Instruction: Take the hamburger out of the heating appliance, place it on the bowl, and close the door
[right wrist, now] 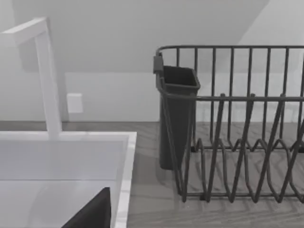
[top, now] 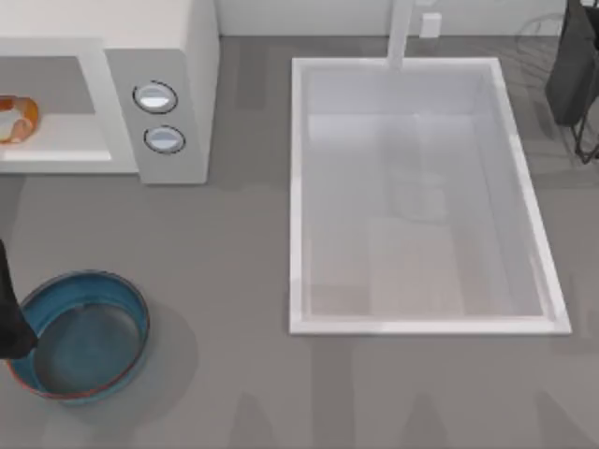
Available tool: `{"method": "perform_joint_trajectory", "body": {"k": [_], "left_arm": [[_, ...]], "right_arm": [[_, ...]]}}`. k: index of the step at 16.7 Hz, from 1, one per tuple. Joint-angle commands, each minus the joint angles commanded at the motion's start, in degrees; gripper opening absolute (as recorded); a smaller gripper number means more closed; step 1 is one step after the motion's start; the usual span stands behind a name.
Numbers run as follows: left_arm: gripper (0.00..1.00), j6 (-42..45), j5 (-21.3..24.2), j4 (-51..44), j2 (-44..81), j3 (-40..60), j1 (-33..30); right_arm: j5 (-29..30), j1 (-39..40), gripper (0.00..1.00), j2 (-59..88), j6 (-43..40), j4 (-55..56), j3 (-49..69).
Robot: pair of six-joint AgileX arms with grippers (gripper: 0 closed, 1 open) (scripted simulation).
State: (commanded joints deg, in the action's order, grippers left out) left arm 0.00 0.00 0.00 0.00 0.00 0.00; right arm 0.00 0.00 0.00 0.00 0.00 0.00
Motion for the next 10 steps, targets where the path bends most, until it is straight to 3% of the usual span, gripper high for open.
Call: {"method": "perform_joint_trajectory", "body": {"k": [10], "left_arm": [[1.00, 0.1, 0.3, 1.6, 3.4, 1.5, 0.3]], "right_arm": [[0.0, 0.0, 1.00, 0.0, 0.0, 0.0, 0.0]]}}
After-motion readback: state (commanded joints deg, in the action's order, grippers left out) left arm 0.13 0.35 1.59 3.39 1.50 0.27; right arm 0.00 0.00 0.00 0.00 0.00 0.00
